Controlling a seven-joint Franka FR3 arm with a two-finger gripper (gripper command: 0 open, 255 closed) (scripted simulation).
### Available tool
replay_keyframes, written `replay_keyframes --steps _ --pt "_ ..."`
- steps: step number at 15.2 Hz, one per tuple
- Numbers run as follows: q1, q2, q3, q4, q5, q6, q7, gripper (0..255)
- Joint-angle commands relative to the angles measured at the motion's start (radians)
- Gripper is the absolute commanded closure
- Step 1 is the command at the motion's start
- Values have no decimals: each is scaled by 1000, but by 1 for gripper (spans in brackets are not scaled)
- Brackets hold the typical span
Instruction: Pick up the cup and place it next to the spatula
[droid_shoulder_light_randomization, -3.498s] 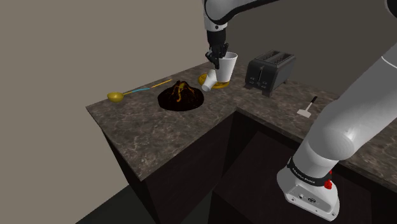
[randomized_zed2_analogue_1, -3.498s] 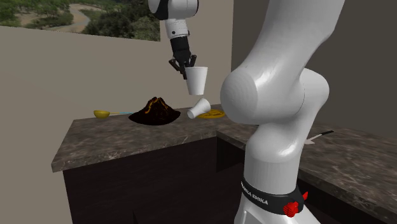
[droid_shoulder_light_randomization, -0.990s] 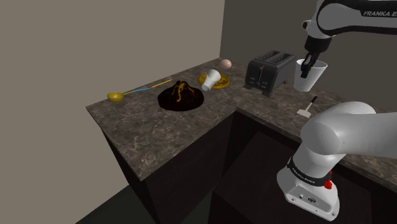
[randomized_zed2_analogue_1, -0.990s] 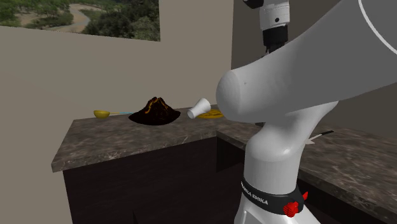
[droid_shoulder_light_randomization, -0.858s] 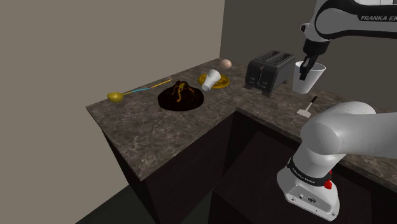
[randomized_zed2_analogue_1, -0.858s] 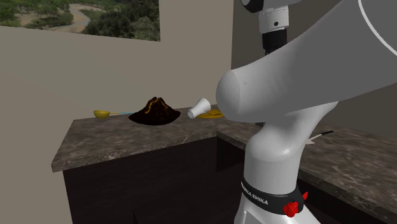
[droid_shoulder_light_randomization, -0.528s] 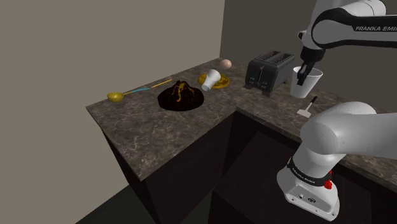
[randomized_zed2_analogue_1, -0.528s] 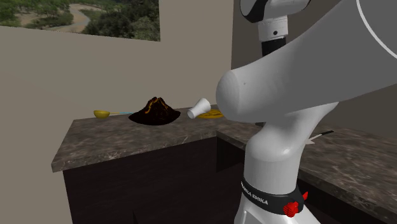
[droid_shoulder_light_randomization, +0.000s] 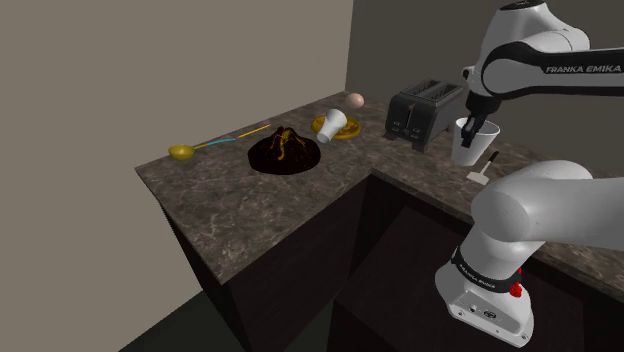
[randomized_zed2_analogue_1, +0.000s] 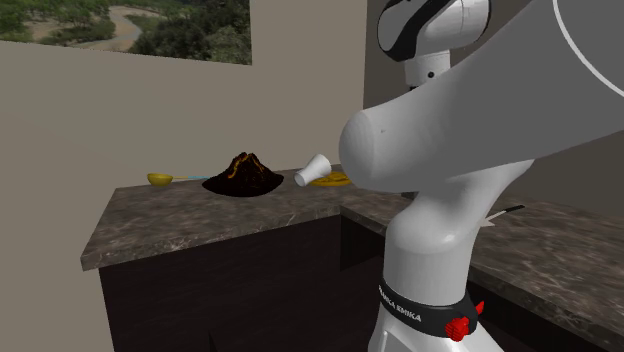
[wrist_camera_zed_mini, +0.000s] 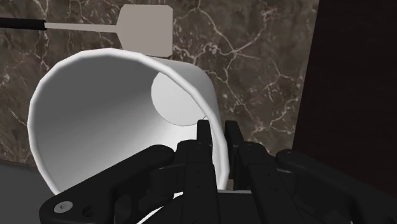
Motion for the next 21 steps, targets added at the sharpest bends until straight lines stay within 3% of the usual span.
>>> replay_keyframes --steps 1,14,21 --pt "-6 3 -12 -24 -15 27 5 255" --pt "-50 85 -106 -155 -132 230 51 255" --pt "-50 85 -106 -155 -132 230 51 255"
